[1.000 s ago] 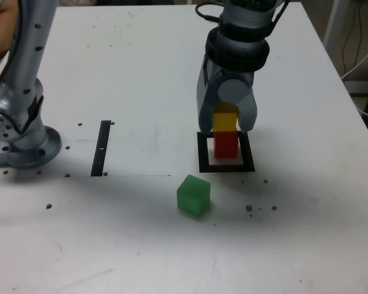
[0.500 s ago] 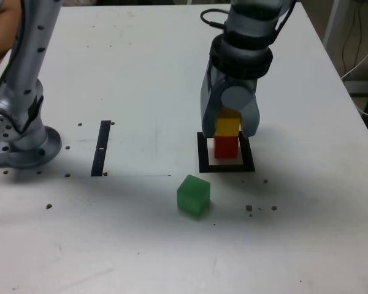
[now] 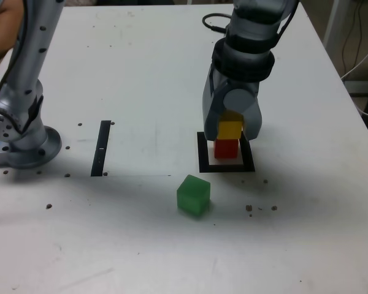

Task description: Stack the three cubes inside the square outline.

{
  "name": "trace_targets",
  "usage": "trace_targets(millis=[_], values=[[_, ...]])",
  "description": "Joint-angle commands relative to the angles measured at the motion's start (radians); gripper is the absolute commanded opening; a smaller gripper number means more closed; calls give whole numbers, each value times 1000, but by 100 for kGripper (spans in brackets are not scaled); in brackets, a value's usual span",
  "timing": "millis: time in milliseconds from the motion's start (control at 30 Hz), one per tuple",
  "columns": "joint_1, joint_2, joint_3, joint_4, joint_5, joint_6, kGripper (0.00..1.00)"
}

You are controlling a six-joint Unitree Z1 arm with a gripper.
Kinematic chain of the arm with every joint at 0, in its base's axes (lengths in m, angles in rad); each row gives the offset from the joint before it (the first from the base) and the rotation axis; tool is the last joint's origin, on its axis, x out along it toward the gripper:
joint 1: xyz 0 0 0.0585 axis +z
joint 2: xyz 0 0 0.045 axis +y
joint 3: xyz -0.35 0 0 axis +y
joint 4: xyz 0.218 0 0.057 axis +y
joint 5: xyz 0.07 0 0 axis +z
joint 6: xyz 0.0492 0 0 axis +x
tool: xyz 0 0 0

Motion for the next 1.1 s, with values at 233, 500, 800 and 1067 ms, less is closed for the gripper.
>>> trace_targets(millis=[233, 500, 800, 1067], values=[[7, 18, 13, -5, -12, 2, 50], [7, 17, 15, -7, -12, 2, 54], [18, 14, 44, -6, -21, 2, 99], [18, -20, 42, -5, -1, 2, 100]])
